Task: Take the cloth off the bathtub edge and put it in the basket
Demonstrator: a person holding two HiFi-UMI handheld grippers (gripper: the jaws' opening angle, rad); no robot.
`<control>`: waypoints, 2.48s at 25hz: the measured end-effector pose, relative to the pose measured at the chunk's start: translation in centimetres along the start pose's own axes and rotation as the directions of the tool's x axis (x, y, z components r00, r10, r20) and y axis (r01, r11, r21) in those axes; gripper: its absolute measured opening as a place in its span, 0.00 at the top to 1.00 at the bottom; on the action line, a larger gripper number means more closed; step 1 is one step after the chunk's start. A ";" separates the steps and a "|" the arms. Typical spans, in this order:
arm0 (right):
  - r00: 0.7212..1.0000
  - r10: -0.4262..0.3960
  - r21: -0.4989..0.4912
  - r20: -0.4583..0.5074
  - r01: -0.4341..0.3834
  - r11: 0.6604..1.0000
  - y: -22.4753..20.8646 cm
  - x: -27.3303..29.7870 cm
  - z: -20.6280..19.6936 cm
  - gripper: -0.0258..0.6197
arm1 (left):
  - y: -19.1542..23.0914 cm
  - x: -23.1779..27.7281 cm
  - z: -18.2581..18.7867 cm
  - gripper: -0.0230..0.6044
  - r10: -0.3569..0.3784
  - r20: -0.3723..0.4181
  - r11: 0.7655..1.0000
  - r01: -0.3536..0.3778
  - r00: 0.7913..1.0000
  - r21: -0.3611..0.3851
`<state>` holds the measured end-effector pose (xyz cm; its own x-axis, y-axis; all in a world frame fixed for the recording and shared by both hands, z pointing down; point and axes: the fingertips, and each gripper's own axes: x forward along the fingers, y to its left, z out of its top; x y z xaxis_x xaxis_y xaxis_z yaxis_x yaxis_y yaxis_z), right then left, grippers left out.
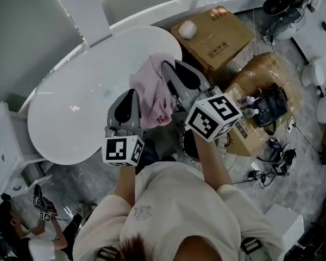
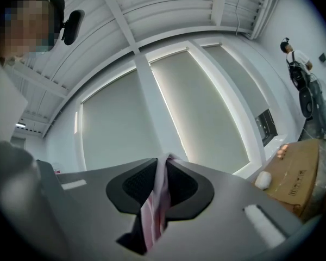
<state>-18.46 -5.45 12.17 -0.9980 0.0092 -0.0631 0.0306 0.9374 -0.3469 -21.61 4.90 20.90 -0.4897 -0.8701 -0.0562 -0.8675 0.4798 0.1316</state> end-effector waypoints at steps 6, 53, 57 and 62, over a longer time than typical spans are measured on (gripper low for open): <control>0.997 -0.060 -0.005 0.038 0.060 0.998 -2.3 -5.2 1.8 0.88 | -4.6 0.0 0.6 0.89 -0.057 0.019 0.998 0.057 0.998 0.013; 0.701 -0.676 0.105 0.226 0.673 0.732 -13.3 -40.3 4.5 0.88 | -35.9 3.1 -4.8 0.89 -0.683 -0.069 0.730 0.682 0.727 -0.045; 0.683 -0.697 0.113 0.218 0.692 0.713 -13.3 -41.6 3.8 0.88 | -36.9 3.0 -4.9 0.89 -0.704 -0.073 0.710 0.702 0.707 -0.046; 0.664 -0.721 0.125 0.198 0.713 0.690 -13.4 -42.4 2.3 0.88 | -37.3 2.9 -5.1 0.89 -0.729 -0.083 0.684 0.728 0.679 -0.047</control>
<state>23.52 -19.23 17.33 -0.6733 -0.7390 0.0227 -0.6832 0.6102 -0.4010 9.74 -16.14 20.91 0.3070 -0.9503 -0.0517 -0.9457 -0.3107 0.0959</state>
